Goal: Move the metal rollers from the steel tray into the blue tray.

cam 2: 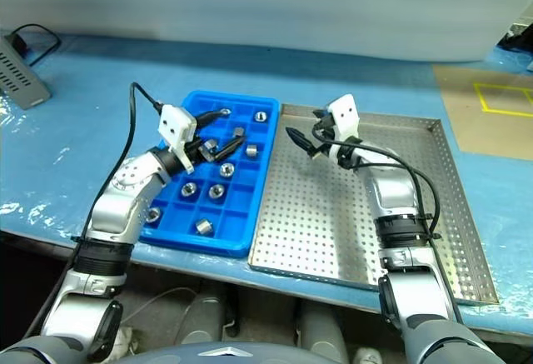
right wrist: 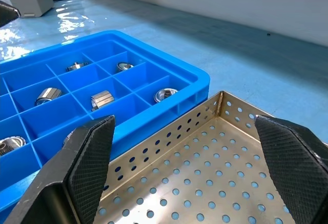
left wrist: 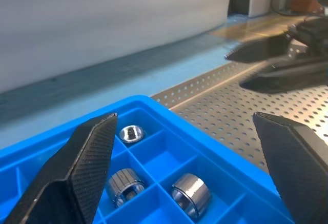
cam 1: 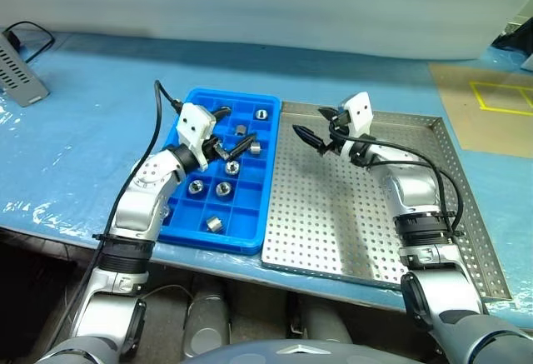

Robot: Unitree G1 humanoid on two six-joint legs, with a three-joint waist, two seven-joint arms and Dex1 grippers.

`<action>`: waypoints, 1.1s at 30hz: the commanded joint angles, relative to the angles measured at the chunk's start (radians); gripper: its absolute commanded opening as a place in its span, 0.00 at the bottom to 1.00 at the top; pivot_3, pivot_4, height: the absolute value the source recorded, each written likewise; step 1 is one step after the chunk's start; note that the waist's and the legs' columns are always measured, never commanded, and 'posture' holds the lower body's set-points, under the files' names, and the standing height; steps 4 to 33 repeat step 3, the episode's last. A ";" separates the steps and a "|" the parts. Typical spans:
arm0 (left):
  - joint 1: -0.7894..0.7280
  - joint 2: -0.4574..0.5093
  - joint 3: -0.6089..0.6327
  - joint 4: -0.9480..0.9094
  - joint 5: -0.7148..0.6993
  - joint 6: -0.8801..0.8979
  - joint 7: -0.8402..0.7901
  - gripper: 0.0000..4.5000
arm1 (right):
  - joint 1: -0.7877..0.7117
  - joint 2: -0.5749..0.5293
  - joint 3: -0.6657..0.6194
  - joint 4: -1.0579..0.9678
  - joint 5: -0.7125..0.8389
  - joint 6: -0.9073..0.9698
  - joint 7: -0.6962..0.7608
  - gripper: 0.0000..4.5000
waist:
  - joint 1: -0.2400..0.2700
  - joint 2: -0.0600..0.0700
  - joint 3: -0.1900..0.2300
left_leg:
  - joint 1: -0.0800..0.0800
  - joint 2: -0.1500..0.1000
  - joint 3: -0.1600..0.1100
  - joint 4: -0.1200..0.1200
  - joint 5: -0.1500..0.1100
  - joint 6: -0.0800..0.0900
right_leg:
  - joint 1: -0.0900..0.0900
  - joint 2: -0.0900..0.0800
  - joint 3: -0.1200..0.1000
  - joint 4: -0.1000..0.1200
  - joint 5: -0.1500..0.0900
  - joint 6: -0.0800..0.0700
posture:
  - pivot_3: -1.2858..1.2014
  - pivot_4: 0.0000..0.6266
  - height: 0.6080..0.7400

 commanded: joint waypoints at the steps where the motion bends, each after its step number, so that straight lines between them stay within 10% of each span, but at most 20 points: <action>1: -0.013 0.004 -0.001 0.001 0.017 -0.037 0.002 0.99 | -0.009 -0.018 -0.007 -0.041 0.010 -0.025 0.010 1.00 | 0.000 0.000 0.000 | 0.000 0.000 0.000 0.000 0.000 0.000 | 0.000 0.000 0.000 0.000 0.000 0.000 | 0.52 0.24 1.00; 33: -0.015 0.001 0.002 0.000 0.014 -0.037 0.004 0.99 | -0.016 -0.025 -0.008 -0.026 0.004 -0.033 0.012 1.00 | 0.001 0.000 0.000 | 0.000 0.000 0.000 0.000 0.000 0.000 | 0.000 0.000 0.000 0.000 0.000 0.000 | 0.52 0.24 1.00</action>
